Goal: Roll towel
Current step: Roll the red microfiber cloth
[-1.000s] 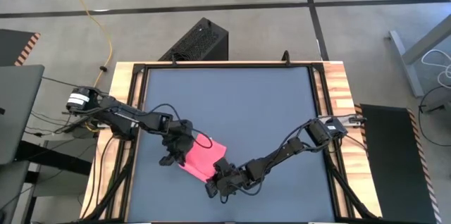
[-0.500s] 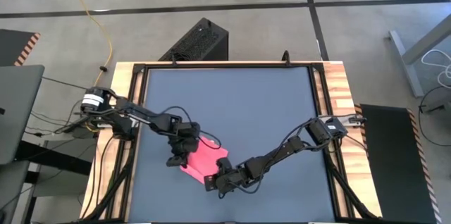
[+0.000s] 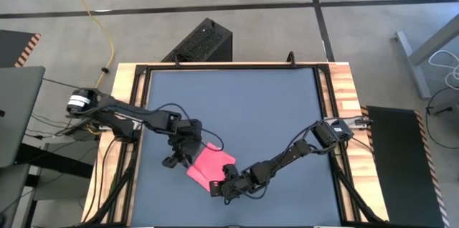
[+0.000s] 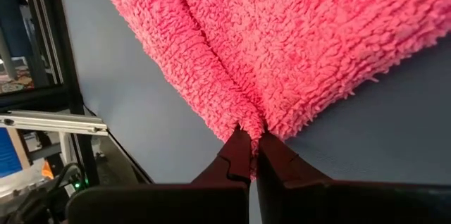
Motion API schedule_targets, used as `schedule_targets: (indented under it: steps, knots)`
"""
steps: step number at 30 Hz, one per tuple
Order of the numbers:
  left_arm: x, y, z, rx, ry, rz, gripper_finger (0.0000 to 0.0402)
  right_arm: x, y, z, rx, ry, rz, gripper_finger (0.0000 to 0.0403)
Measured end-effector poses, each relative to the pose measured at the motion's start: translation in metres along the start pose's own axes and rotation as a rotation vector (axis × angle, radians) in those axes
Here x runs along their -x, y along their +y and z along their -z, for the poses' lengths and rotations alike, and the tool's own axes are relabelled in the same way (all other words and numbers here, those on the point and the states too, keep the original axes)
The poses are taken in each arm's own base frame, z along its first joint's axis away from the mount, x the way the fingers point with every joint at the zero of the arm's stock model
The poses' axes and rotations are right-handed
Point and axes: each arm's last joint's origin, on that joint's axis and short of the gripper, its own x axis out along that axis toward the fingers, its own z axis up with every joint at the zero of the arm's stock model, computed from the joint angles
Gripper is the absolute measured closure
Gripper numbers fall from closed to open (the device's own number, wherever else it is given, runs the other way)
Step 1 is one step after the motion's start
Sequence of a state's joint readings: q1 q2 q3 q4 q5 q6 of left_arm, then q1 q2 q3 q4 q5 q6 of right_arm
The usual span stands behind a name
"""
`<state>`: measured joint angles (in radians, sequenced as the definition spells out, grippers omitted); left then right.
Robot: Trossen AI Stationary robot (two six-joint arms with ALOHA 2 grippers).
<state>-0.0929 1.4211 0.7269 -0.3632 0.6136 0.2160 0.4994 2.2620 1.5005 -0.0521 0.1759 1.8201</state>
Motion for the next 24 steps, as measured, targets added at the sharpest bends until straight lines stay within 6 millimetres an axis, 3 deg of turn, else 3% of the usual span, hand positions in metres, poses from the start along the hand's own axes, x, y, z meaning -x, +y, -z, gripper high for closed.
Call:
schedule_targets:
  steps: [4, 8, 18, 24]
  knots:
    - [-0.002, -0.019, -0.011, -0.259, -0.049, -0.036, 0.031, -0.001, 0.001, -0.006, -0.014, -0.018, -0.002, 0.0381]
    - [-0.015, -0.027, -0.016, -0.369, -0.048, -0.072, 0.031, -0.001, 0.002, -0.008, -0.025, -0.029, -0.005, 0.0381]
    - [-0.051, -0.026, -0.005, -0.399, 0.082, -0.074, 0.031, -0.002, 0.004, -0.016, -0.037, -0.046, -0.01, 0.0381]
    - [-0.066, -0.019, -0.001, -0.328, 0.124, -0.132, 0.031, -0.002, 0.004, -0.016, -0.024, -0.058, -0.015, 0.0376]
